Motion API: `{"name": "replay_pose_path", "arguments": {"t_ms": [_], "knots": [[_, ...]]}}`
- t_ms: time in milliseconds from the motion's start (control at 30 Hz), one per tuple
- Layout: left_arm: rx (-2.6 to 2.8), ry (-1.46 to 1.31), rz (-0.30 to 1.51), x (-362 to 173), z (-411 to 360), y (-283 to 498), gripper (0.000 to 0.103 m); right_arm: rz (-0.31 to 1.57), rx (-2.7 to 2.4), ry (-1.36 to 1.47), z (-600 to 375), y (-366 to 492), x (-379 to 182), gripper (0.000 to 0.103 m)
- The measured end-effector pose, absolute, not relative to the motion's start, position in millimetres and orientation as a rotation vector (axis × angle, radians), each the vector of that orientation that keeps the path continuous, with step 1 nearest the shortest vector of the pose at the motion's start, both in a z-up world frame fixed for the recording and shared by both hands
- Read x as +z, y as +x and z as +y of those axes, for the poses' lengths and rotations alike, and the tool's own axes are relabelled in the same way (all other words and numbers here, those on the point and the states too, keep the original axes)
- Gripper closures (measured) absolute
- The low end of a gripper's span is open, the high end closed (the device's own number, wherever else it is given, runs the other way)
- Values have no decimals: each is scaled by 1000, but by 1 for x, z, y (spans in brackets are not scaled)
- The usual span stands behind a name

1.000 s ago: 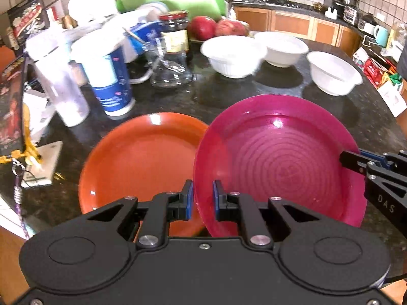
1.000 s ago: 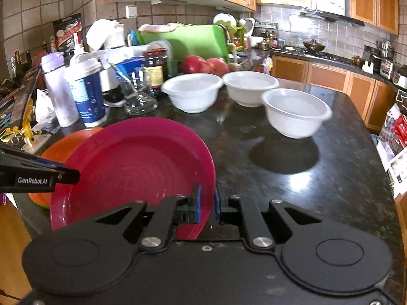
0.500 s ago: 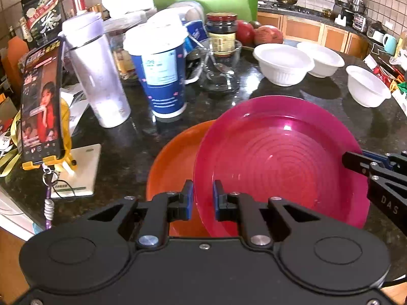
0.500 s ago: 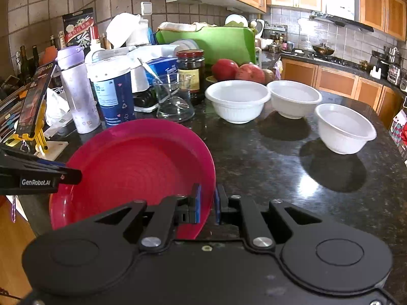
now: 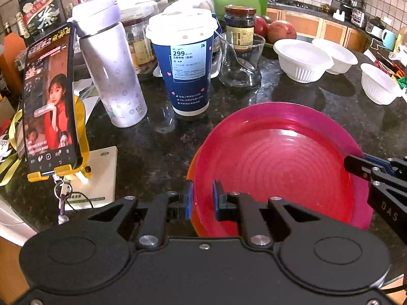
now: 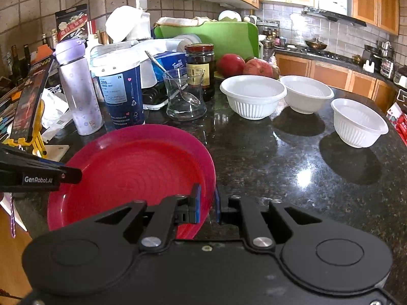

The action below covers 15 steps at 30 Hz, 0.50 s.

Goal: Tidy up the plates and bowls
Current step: 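Lower the magenta plate onto the orange plate and open the left tool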

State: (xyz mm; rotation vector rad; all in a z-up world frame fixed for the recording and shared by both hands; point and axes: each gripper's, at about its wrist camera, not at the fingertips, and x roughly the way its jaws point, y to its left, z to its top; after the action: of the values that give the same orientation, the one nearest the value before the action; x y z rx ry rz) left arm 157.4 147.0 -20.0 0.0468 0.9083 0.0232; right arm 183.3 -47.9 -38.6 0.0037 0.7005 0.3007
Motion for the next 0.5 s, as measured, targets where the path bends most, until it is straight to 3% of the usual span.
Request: {"name": "replay_pose_path", "arguments": {"t_ms": [500], "knots": [[-30, 48, 936, -28, 153, 169, 83, 712, 236, 1, -39, 184, -41, 90]]}}
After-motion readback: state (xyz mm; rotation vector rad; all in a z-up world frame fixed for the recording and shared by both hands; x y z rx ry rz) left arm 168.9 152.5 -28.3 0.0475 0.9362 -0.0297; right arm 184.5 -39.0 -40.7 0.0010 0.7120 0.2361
